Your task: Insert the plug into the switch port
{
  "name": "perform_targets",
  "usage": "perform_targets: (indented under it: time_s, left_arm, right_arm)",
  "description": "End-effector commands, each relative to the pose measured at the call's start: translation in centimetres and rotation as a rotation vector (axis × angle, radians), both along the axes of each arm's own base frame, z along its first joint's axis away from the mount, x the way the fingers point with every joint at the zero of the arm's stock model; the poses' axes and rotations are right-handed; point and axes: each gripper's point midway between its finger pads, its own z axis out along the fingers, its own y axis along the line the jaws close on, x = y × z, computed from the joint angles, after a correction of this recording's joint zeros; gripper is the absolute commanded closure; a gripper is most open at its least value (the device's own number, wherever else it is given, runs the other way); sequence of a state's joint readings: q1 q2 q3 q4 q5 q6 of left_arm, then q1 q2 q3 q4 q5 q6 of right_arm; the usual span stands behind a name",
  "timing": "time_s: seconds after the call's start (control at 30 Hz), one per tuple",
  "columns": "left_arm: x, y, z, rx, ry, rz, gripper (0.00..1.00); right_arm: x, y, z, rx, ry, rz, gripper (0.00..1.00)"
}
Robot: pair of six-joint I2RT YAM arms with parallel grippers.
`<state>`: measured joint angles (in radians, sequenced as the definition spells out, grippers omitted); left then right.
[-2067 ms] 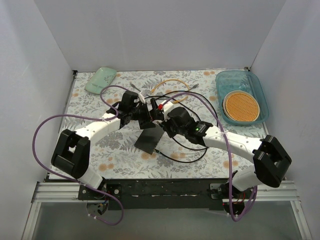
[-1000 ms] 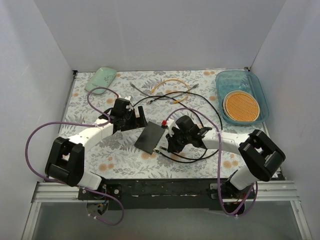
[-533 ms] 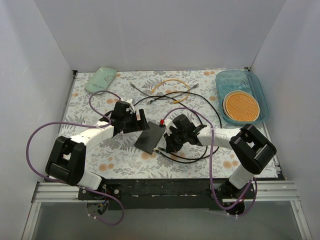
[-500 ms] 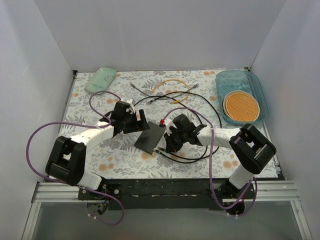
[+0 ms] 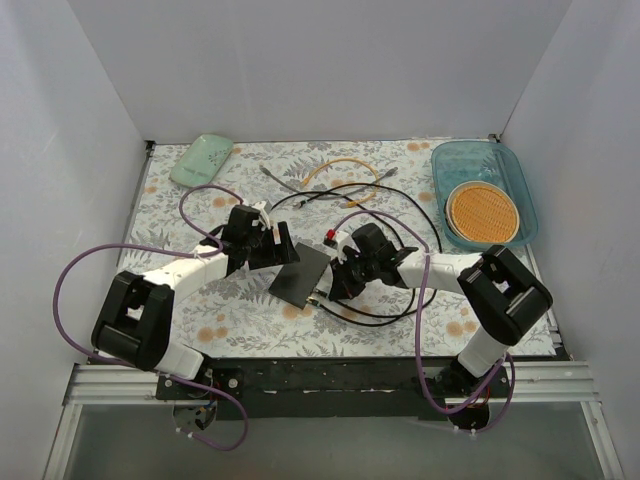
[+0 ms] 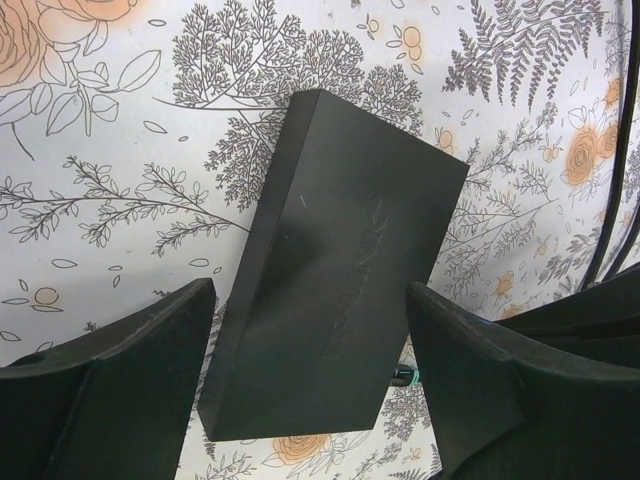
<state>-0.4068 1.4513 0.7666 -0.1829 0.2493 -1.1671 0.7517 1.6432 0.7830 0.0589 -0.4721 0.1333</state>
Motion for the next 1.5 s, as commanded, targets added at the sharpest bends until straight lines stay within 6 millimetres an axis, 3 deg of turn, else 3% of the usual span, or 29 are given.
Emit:
perform_targets:
  time_s: [0.0,0.27,0.83,1.47]
  left_arm:
    - [-0.2,0.0,-0.5,-0.01,0.004,-0.017,0.25]
    - [-0.4,-0.4,-0.6,-0.029,0.007,-0.031,0.26]
    - [-1.0,-0.7,-1.5,-0.045,0.033,-0.049,0.28]
    - [-1.6,-1.4,-1.9,-0.087,0.049,-0.082,0.3]
  right_arm:
    - [-0.3,0.8,0.1,0.066,0.041,0.009,0.99]
    - [-0.5,0.9,-0.4,0.076,0.064,0.005,0.99]
    - [0.6,0.1,0.8,0.106,0.028,-0.056,0.99]
    - [0.5,1.4,0.8,0.179,0.071,-0.055,0.99]
